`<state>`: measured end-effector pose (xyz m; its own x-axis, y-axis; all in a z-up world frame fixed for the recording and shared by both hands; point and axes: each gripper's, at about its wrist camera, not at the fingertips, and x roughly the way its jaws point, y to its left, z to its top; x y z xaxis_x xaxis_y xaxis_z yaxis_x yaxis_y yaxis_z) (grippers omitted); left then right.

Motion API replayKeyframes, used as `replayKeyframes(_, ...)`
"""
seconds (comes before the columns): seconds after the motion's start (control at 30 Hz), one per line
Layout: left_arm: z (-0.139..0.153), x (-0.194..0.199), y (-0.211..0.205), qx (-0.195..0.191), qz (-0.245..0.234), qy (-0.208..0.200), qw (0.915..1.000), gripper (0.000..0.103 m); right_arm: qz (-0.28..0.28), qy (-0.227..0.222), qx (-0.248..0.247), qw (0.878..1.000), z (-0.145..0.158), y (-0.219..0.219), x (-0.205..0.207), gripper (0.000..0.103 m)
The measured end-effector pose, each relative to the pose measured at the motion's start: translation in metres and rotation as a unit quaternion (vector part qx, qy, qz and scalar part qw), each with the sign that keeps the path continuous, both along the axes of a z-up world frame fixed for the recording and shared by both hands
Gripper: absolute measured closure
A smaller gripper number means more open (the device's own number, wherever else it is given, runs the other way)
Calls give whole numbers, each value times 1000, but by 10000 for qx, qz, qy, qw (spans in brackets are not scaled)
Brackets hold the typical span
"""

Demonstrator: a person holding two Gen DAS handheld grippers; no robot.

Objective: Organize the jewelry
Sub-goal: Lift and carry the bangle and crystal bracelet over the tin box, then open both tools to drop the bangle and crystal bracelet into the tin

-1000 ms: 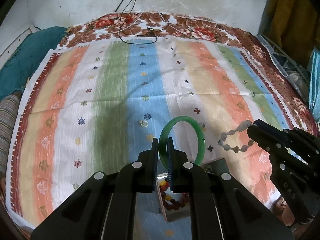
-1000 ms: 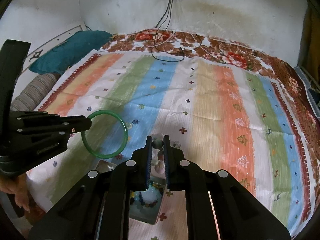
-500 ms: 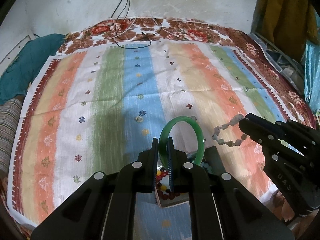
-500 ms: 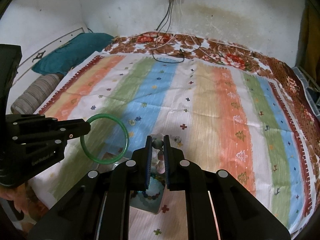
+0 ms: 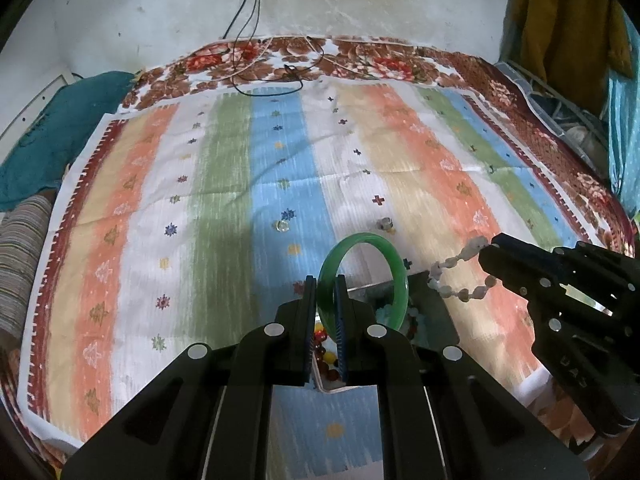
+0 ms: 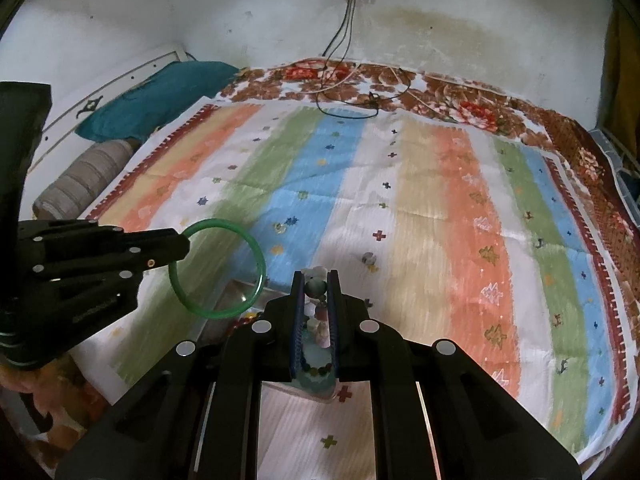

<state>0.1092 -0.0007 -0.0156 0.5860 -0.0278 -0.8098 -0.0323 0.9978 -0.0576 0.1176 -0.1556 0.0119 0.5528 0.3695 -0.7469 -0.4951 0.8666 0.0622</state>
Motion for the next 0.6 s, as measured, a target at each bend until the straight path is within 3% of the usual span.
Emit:
replayKeyframes(0.5,-4,-12,-6,-68,-71,121,9999,93,130,218,135,9996,-6,-3,-11,90)
replayKeyframes(0.53,-7,-10,-7,-64,-126,206,9997,90,144,294,110,9994,-8,-3,-11,85)
replayKeyframes(0.57,-9,-9,-9,-6,-117,263,9996,85,126,317,79,9994,-10,-2,-10,71)
replayKeyframes(0.6,-11,-8,-9,63,-89,289,9995,74,102,323,58,9994,-11,-2,-10,65)
